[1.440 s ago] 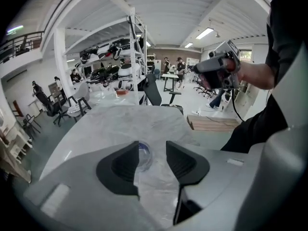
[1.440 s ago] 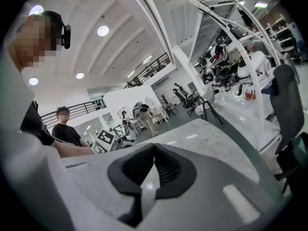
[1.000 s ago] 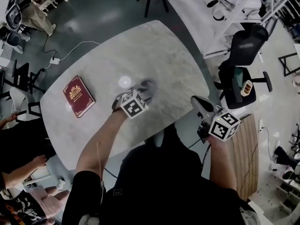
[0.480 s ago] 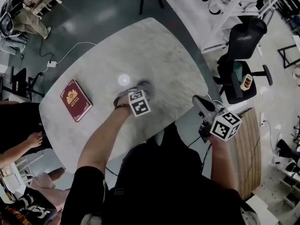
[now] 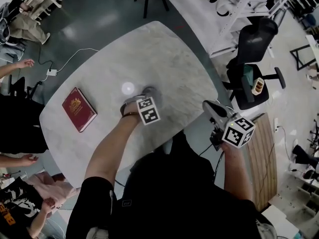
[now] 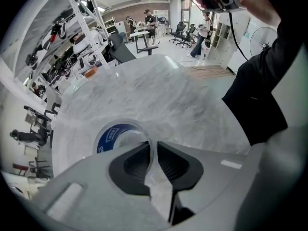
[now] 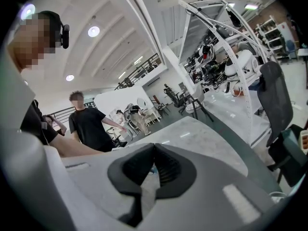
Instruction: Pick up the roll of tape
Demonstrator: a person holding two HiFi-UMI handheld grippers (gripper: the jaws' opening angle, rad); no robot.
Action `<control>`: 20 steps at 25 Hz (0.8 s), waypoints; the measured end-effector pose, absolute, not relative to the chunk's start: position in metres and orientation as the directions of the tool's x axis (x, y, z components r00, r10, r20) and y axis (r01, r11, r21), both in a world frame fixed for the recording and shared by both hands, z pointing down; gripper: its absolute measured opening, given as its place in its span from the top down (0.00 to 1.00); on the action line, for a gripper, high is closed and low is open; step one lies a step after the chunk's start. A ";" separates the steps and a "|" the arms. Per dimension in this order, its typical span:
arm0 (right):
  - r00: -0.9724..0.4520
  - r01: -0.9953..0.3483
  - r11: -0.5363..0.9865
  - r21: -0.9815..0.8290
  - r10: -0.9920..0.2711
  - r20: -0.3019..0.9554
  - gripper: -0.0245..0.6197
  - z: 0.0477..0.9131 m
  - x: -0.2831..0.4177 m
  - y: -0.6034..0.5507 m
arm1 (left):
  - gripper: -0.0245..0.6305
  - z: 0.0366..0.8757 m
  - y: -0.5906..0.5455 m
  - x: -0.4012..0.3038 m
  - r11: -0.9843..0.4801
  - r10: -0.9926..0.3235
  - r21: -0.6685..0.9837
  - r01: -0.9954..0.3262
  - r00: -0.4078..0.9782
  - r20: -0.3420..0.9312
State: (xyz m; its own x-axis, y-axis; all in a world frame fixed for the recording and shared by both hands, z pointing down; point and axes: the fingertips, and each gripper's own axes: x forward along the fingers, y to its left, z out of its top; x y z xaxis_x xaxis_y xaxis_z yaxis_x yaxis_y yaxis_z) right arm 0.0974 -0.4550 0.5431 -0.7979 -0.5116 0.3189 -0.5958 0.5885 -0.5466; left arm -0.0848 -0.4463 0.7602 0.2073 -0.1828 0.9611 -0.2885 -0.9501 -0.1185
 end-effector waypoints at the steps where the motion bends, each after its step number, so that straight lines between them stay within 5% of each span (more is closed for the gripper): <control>1: -0.798 -0.596 0.591 -0.544 -0.511 0.319 0.96 0.541 0.096 -0.452 | 0.88 0.756 -0.445 -0.085 -0.947 -0.194 -0.125 -0.297 0.215 0.957; 20: -0.830 -0.557 0.706 -0.438 -0.447 0.334 0.96 0.488 -0.005 -0.344 | 0.88 0.619 -0.378 -0.166 -0.780 -0.467 -0.125 -0.613 0.438 0.768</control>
